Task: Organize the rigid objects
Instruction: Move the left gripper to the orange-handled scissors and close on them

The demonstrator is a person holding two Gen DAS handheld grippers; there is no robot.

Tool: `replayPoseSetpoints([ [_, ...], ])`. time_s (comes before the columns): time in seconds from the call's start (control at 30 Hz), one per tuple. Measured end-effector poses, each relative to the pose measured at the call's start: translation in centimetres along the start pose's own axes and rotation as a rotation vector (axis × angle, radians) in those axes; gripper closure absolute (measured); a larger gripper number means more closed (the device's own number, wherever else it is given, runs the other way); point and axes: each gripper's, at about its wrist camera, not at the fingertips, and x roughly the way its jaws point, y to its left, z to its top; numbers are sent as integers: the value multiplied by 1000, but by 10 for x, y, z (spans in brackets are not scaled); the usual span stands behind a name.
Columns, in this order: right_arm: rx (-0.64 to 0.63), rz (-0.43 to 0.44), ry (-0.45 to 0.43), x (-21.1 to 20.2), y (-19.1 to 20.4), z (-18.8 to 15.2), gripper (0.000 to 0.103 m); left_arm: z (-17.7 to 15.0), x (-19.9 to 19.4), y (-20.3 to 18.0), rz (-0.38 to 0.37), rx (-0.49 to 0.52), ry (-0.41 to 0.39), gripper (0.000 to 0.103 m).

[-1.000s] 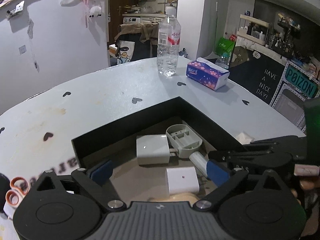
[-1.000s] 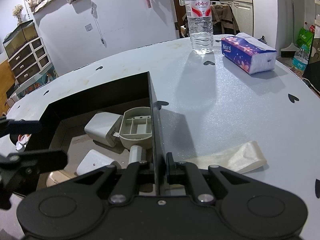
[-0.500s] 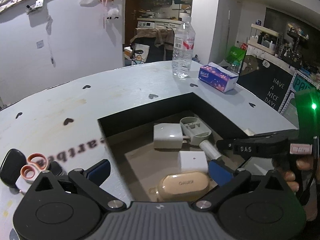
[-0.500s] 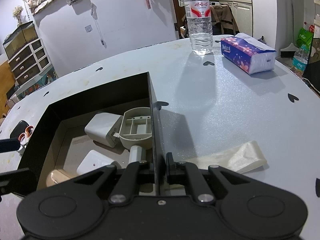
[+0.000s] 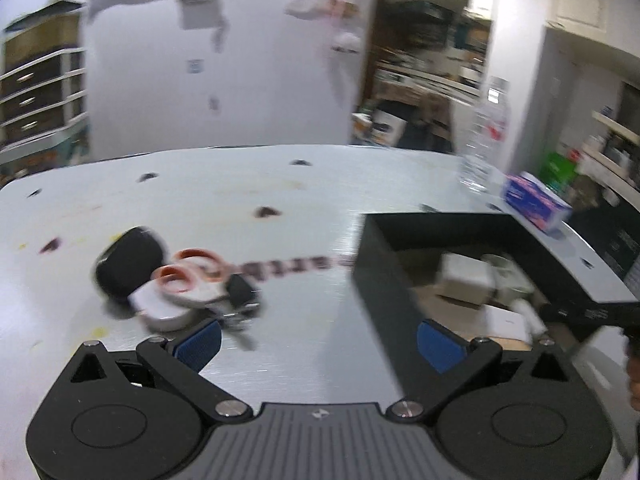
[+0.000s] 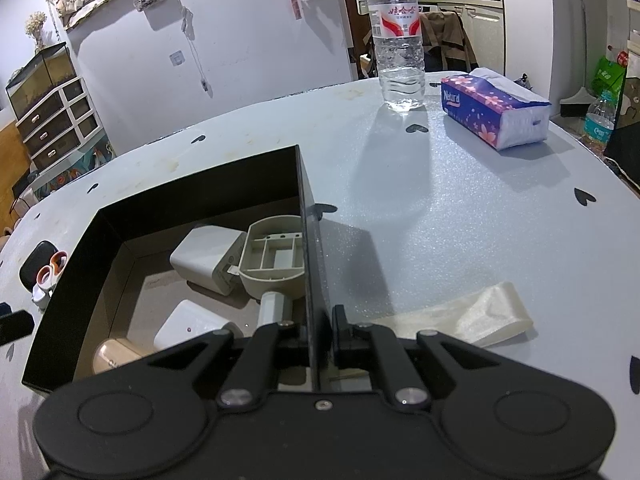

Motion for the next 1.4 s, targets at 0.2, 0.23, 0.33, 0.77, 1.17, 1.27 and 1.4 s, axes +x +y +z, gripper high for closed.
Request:
replayPoseSetpoints([
  [0.2,0,0,0,0,0,0,95,-5,11,31,93,-69,-17,3],
  [0.23,0,0,0,0,0,0,95,-5,13,35,99,-77,-18,8],
  [0.33,0,0,0,0,0,0,95,-4,23,46,124,-111,-21,17],
  [0.77,0,1,-1,0,0,0,95,15,61,51,184,-128,-51,20],
  [1.17,0,4,-1,0,1,1,95,3,58,51,250,-63,-102,43],
  [1.27,-1,3,-1,0,1,1,95,-7,45,56,219,-102,-123,53],
  [1.4,-2,1,0,0,2,0,95,-17,28,66,192,-146,-111,87],
])
